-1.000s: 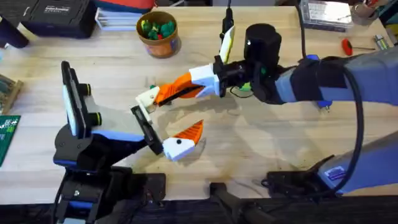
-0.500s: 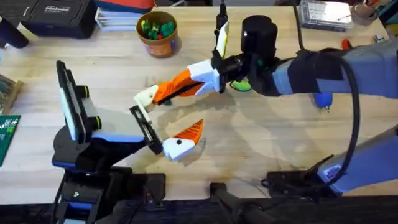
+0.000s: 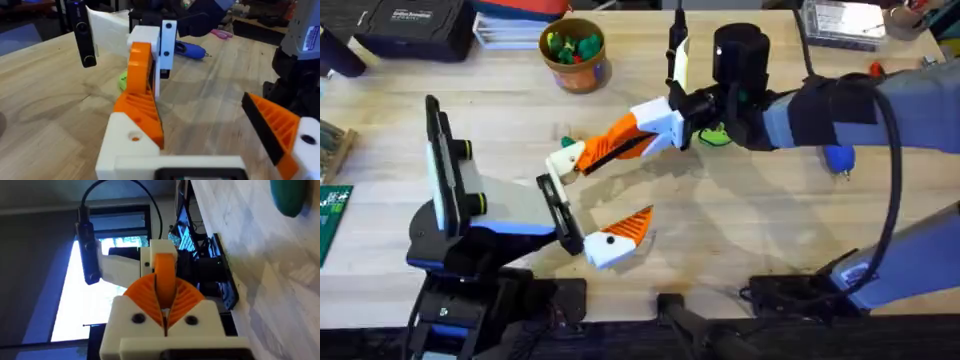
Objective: Pick up the gripper from the table and insert it into the empty holder that is missing its gripper. Then pick up a screw, insert it into the mounting hole, and use the screwdriver to tighten it. Finally, clean up the table by picking up the vegetable and placing it into the bucket.
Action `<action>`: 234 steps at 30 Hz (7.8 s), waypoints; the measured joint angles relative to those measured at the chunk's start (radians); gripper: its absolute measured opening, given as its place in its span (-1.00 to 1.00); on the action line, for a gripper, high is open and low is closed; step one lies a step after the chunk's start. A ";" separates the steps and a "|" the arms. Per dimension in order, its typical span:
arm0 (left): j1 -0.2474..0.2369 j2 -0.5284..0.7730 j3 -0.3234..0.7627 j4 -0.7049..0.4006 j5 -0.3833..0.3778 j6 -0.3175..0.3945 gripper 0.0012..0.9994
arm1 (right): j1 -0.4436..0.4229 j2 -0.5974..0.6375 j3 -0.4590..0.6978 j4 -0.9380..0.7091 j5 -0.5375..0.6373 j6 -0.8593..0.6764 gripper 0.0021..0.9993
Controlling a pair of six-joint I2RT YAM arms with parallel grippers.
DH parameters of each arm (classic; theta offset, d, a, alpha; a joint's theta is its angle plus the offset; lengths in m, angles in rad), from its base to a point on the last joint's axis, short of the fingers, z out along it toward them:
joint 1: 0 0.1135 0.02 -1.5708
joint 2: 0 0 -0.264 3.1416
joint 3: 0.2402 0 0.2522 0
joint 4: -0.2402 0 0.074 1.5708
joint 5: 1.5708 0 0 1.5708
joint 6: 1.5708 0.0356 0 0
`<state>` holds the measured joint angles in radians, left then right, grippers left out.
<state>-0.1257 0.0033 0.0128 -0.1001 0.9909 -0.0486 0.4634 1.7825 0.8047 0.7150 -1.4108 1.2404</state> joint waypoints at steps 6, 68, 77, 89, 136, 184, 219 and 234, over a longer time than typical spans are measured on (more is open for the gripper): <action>0.002 0.000 0.000 0.000 -0.013 -0.005 0.97 | 0.028 0.000 0.000 0.001 0.054 0.002 -0.99; 0.035 0.010 0.001 0.008 -0.158 -0.057 0.98 | 0.168 -0.018 0.010 0.023 0.399 -0.008 -0.79; 0.029 0.009 0.002 0.005 -0.118 -0.043 0.97 | 0.162 -0.018 0.010 0.018 0.363 -0.018 -0.63; 0.023 0.008 0.003 0.002 -0.096 -0.026 0.97 | 0.156 -0.018 0.010 0.010 0.340 -0.025 -0.38; -0.001 0.008 0.003 -0.008 0.016 -0.011 0.97 | -0.161 -0.375 0.240 -1.012 1.043 -0.881 0.99; -0.001 0.008 0.003 -0.008 0.016 -0.011 0.97 | -0.007 -0.153 0.240 -1.225 1.544 -1.267 -0.31; -0.001 0.008 0.003 -0.008 0.016 -0.011 0.97 | 0.007 -0.116 0.253 -1.214 1.548 -1.267 -0.99; -0.001 0.008 0.003 -0.008 0.016 -0.011 0.97 | 0.032 -0.308 0.426 -1.486 1.527 -1.248 -0.99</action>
<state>-0.1268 0.0116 0.0158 -0.1078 1.0069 -0.0597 0.4951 1.4746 1.2306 -0.7714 0.1167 -0.0073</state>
